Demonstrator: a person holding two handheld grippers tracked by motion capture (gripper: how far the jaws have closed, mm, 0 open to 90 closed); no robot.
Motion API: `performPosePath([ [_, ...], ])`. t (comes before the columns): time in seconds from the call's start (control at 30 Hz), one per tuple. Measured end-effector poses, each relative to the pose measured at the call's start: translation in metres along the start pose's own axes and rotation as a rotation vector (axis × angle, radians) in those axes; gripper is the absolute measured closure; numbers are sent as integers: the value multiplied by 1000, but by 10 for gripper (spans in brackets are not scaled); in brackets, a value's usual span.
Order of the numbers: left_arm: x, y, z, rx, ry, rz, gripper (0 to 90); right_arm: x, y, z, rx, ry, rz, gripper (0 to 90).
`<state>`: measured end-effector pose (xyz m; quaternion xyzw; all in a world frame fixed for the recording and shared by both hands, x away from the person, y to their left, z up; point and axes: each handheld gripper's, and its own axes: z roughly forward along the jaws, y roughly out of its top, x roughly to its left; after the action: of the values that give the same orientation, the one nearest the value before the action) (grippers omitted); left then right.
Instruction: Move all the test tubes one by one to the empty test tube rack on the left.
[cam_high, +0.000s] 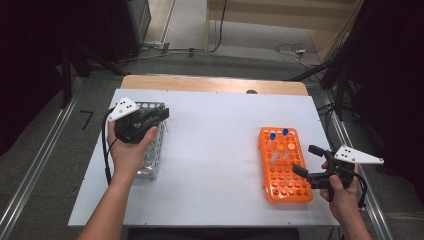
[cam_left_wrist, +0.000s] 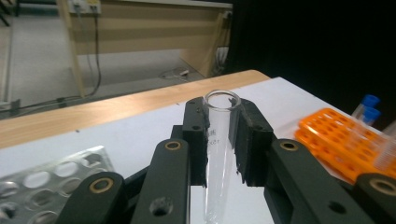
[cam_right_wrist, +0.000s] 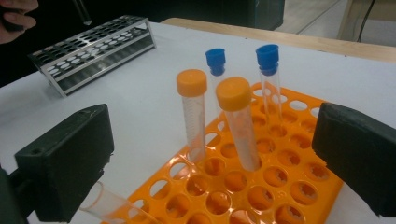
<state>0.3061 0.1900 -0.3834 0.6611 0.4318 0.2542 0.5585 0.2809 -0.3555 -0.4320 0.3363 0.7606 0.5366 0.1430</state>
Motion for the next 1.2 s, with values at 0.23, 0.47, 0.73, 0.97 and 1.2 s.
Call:
performPosePath([
  [0.23, 20, 15, 14, -30, 60, -6, 754, -9, -6, 0, 2, -16, 17, 0],
  [0.47, 38, 22, 31, -41, 119, -1, 754, -14, -9, -1, 2, -25, 29, 0],
  [0.73, 58, 14, 53, -38, 171, -25, 755, -16, -11, 0, 8, -26, 37, 0],
  [0.97, 70, 4, 68, -11, 214, -38, 755, -16, -11, 1, 4, -24, 39, 0],
  [1.2, 75, -2, 76, 19, 258, -35, 754, -17, -12, 1, 6, -23, 46, 0],
])
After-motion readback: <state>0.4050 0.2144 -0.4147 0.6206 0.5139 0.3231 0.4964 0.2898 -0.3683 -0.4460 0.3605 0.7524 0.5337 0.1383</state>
